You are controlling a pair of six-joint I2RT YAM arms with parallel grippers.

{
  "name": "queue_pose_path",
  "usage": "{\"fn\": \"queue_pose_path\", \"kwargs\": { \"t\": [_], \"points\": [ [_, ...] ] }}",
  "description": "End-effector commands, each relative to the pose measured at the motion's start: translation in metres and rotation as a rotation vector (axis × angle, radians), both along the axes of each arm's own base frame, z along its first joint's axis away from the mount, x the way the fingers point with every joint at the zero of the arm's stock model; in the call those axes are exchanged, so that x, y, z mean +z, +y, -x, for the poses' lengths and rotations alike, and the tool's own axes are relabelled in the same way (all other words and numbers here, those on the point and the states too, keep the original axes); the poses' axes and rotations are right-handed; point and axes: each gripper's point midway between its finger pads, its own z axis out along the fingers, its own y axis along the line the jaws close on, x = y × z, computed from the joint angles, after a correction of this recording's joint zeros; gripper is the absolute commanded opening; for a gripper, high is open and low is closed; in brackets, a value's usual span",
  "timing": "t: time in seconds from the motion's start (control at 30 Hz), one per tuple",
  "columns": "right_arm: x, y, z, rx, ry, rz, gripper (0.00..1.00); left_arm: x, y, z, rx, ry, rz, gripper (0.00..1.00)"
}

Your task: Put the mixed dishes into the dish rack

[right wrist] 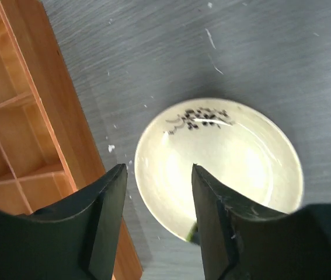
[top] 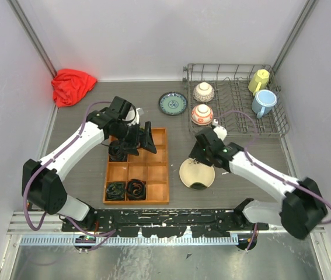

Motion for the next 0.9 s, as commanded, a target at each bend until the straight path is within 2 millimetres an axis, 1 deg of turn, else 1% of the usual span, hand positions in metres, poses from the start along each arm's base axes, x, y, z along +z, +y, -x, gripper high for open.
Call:
{"fn": "queue_pose_path", "kwargs": {
  "t": [0.0,0.1,0.17,0.3,0.53,0.7,0.87],
  "points": [
    [0.001,-0.028,0.033,-0.079,0.003,-0.024,0.56,-0.002,-0.003,-0.002,-0.024,-0.011,0.022,0.99],
    [-0.007,-0.041,0.053,-0.136,0.022,-0.06,0.58,-0.001,-0.006,-0.003,-0.034,-0.009,0.031,0.99],
    [-0.012,-0.047,0.062,-0.163,0.025,-0.081,0.59,-0.001,-0.008,-0.004,-0.042,-0.006,0.037,0.99],
    [-0.024,-0.06,0.073,-0.21,0.035,-0.073,0.62,-0.002,-0.012,-0.006,-0.059,0.001,0.046,0.98],
    [-0.048,-0.065,0.08,-0.246,0.086,-0.044,0.65,0.002,-0.011,-0.006,-0.069,-0.006,0.045,0.99],
    [-0.059,-0.065,0.079,-0.257,0.082,-0.055,0.65,0.001,-0.008,-0.002,-0.069,-0.006,0.038,0.98],
    [-0.065,-0.059,0.073,-0.271,0.034,-0.123,0.65,0.0,-0.007,-0.001,-0.071,-0.002,0.031,0.99]
  ]
}}
